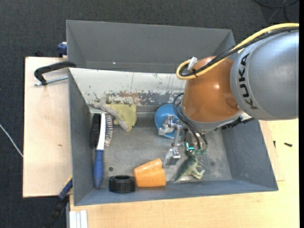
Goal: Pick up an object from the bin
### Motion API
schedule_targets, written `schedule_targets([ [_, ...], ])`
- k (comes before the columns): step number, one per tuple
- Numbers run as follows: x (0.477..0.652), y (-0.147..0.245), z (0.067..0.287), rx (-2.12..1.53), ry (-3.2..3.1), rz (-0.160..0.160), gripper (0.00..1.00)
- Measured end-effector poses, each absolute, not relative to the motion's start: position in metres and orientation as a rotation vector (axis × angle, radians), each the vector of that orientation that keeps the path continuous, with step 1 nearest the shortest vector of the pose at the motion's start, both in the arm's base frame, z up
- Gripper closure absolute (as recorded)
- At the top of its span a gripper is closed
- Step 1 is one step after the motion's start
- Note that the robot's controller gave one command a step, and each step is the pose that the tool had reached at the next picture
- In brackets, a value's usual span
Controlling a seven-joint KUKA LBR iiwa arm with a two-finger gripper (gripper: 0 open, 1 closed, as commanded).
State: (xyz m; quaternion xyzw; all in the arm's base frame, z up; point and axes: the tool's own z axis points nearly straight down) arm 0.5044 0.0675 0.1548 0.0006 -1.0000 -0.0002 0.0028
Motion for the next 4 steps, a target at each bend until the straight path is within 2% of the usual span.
schedule_targets([
  [1, 0.51, 0.076, 0.144, 0.172, -3.162, 0.001, 0.0],
  [2, 0.501, 0.101, 0.148, 0.57, -3.103, 0.004, 0.0],
  [3, 0.496, 0.118, 0.11, 1.251, -2.88, -0.002, 0.0],
  [4, 0.492, 0.139, 0.073, 1.384, -2.822, 0.001, 0.0],
])
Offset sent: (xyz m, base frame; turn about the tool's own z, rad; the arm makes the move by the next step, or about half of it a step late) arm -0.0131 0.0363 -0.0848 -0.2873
